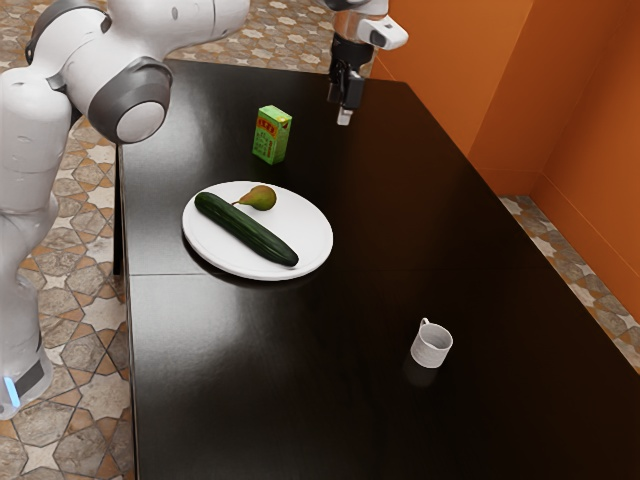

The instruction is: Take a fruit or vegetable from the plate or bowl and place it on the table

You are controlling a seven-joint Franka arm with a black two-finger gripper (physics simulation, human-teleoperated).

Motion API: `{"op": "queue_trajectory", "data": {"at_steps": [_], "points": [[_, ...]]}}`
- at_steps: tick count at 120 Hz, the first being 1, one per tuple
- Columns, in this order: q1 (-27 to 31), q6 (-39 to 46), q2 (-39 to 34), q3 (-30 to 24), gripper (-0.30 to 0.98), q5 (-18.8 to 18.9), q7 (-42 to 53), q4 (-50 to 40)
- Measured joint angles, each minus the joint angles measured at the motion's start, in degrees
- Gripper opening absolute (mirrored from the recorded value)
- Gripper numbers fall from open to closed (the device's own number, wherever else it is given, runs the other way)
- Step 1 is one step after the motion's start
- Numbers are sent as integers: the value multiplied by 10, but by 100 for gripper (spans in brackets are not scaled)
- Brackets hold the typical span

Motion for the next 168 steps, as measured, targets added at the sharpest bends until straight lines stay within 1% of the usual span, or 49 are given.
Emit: {"op": "queue_trajectory", "data": {"at_steps": [14, 26, 32, 38, 46, 52, 54, 57, 61, 65, 69, 72, 78, 86, 90, 94, 99, 104, 108, 116, 121, 125, 136, 146, 160, 168], "points": [[18, -2, 0, -1, 68, -14, 4, -1], [20, -4, 0, 0, 68, -21, 6, 0], [16, -10, -3, 3, 68, -22, 7, 19], [12, -16, -30, 4, 68, -22, 8, 33], [-9, -35, -91, 2, 68, -24, 9, 40], [-21, -56, -113, -2, 69, -20, 10, 42], [-31, -63, -117, -5, 69, -12, 12, 42], [-57, -71, -122, -8, 69, 11, 14, 42], [-108, -80, -125, -11, 69, 49, 21, 42], [-159, -87, -126, -12, 69, 77, 33, 42], [-197, -92, -128, -12, 68, 90, 51, 41], [-213, -95, -129, -12, 68, 95, 67, 40], [-219, -94, -131, -11, 68, 103, 104, 37], [-203, -85, -133, -11, 68, 112, 154, 36], [-197, -78, -135, -11, 68, 116, 177, 50], [-197, -74, -146, -14, 68, 119, 200, 71], [-200, -72, -166, -24, 68, 124, 232, 75], [-203, -70, -182, -31, 68, 138, 267, 41], [-218, -68, -203, -33, 68, 152, 297, 5], [-284, -62, -259, -32, 69, 179, 356, -77], [-328, -63, -274, -30, 69, 200, 391, -115], [-349, -64, -283, -23, 68, 213, 417, -137], [-358, -56, -285, 8, 68, 235, 477, -172], [-361, -39, -284, 29, 69, 246, 520, -187], [-367, -29, -286, 39, 68, 256, 568, -199], [-389, -9, -343, 40, 68, 287, 597, -243]]}}
